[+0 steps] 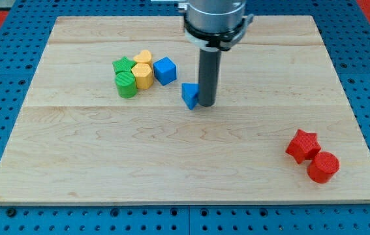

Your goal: Move blue triangle below the blue cube

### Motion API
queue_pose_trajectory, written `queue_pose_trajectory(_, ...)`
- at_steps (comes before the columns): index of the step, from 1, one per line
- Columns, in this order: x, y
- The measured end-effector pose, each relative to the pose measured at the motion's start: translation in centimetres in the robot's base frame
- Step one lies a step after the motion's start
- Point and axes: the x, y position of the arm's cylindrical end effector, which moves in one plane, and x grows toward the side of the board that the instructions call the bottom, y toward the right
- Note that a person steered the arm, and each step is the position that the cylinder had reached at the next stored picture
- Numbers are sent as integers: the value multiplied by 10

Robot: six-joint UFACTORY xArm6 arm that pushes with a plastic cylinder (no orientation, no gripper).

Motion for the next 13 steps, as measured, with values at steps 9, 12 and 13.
queue_pose_trajectory(9,20,-83)
queue_pose_trajectory(12,-5,-48)
queue_pose_trajectory(13,-23,-48)
